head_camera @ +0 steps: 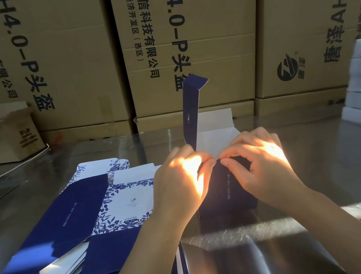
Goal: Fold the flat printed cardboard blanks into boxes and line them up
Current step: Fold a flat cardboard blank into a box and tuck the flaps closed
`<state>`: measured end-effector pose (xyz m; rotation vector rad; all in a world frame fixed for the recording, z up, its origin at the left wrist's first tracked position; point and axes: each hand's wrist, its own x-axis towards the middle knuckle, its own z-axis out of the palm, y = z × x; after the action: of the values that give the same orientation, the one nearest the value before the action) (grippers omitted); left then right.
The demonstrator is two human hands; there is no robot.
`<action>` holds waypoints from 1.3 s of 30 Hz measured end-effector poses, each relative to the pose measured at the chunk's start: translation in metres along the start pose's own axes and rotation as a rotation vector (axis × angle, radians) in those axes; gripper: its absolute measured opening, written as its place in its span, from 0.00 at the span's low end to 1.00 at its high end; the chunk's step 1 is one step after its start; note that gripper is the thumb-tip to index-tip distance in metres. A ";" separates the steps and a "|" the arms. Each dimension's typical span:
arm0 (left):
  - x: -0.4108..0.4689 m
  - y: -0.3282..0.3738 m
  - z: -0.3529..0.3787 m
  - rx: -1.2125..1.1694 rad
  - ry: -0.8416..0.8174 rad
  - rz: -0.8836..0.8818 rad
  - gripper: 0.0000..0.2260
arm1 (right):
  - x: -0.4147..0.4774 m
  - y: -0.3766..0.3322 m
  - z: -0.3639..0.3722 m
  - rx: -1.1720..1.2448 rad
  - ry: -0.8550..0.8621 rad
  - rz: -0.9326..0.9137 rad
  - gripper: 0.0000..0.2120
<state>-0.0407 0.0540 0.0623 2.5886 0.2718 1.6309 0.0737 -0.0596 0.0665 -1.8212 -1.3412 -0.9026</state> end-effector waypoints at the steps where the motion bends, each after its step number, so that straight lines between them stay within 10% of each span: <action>1: 0.000 0.000 0.000 -0.001 -0.004 -0.002 0.07 | 0.000 0.000 0.000 0.002 -0.002 0.001 0.06; 39: 0.003 -0.015 -0.003 0.034 -0.030 -0.050 0.03 | 0.009 0.021 -0.014 0.186 -0.220 0.153 0.05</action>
<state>-0.0436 0.0694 0.0638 2.6064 0.3618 1.5832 0.0940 -0.0717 0.0785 -1.8876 -1.3473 -0.4914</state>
